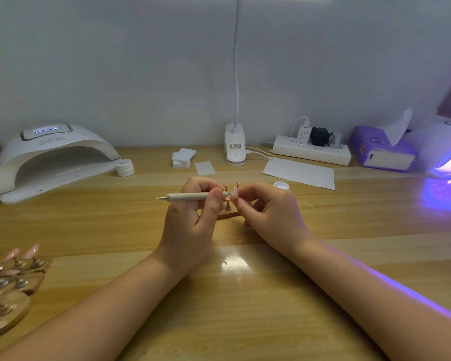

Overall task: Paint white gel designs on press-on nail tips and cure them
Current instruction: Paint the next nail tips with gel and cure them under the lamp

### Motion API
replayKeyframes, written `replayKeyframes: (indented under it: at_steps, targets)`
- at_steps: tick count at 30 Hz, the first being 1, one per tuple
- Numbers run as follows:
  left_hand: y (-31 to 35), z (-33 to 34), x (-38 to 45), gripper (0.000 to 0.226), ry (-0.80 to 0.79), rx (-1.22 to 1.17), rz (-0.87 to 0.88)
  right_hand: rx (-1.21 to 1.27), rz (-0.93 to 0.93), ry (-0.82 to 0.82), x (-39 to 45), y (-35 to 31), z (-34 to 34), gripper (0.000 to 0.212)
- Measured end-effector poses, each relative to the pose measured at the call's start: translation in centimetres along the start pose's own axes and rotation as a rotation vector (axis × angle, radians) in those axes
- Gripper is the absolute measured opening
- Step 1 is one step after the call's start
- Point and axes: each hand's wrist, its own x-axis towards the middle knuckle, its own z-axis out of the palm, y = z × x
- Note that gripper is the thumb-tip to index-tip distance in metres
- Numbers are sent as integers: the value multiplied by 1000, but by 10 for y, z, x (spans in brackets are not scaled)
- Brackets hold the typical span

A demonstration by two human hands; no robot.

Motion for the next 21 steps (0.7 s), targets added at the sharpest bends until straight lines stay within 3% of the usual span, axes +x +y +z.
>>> replayKeyframes:
  at_steps: [13, 21]
  targets:
    - [-2, 0, 2, 6, 94, 7, -8, 25, 65, 10, 1, -2, 0, 8]
    - [-4, -1, 3, 8, 101, 13, -49, -145, 106, -34, 5, 4, 4, 6]
